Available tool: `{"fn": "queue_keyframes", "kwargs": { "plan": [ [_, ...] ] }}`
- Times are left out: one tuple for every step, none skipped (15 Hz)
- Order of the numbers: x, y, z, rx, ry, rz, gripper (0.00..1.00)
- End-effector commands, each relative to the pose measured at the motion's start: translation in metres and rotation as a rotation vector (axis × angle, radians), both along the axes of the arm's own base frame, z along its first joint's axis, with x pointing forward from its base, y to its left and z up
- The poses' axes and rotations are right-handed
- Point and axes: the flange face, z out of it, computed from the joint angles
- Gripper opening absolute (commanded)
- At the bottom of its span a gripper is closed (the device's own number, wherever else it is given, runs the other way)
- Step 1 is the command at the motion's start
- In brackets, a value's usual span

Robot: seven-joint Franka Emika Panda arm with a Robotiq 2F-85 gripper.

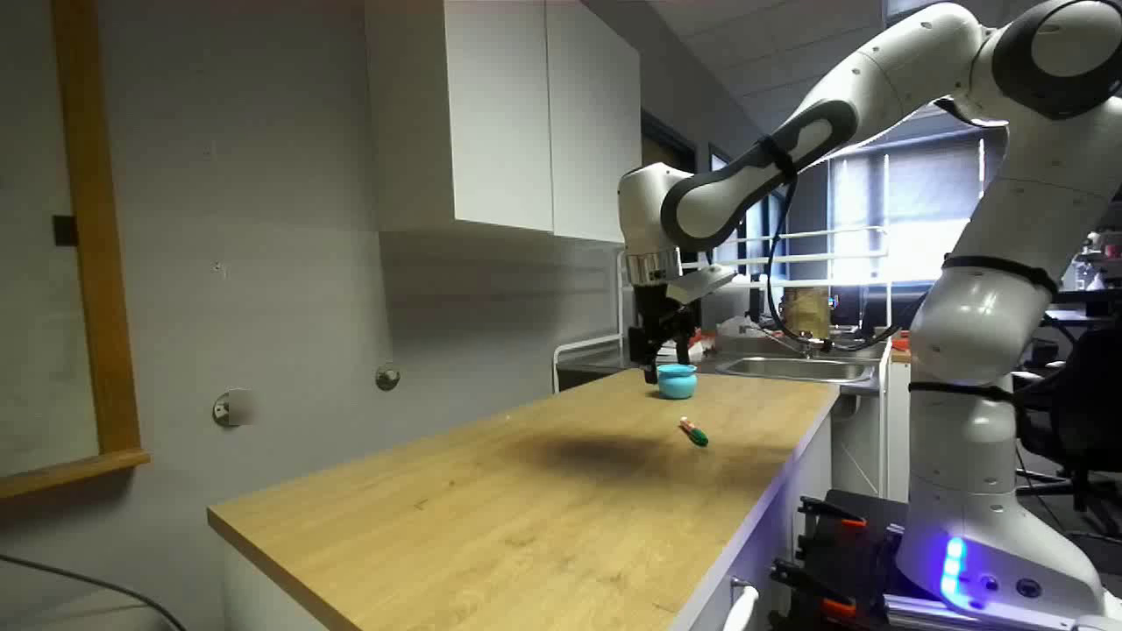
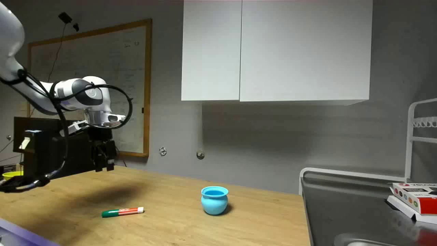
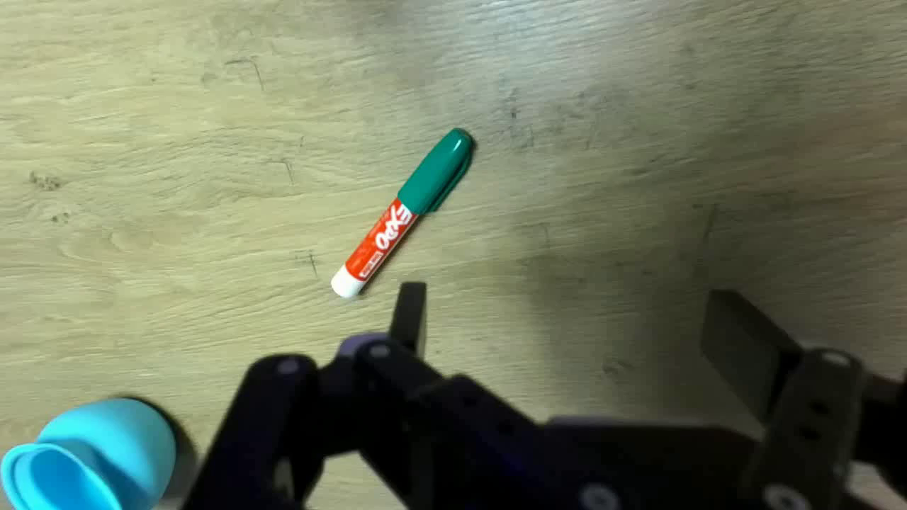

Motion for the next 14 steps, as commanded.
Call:
{"fn": "queue_keyframes", "kwargs": {
  "plan": [
    [0.0, 0.0, 0.0, 0.0, 0.001, 0.0, 1.0],
    [0.0, 0.0, 0.0, 0.0, 0.001, 0.0, 1.0],
    [0.0, 0.0, 0.0, 0.0, 0.001, 0.0, 1.0],
    [0.0, 0.0, 0.0, 0.0, 0.001, 0.0, 1.0],
    [0.0, 0.0, 0.0, 0.0, 0.001, 0.0, 1.0],
    [0.0, 0.0, 0.0, 0.0, 0.001, 0.0, 1.0],
    [0.0, 0.0, 0.0, 0.0, 0.001, 0.0, 1.0],
    [0.0, 0.0, 0.0, 0.0, 0.001, 0.0, 1.0],
    [0.001, -0.001, 0.001, 0.004, 0.001, -0.003, 1.0],
    [0.004, -0.005, 0.001, 0.02, -0.003, -0.023, 1.0],
    [0.006, -0.008, 0.001, 0.032, -0.002, -0.031, 1.0],
    [0.008, -0.014, 0.0, 0.046, 0.0, -0.046, 1.0],
    [0.01, -0.02, -0.001, 0.059, 0.002, -0.059, 1.0],
    [0.011, -0.027, -0.003, 0.079, 0.003, -0.079, 1.0]
  ]
}}
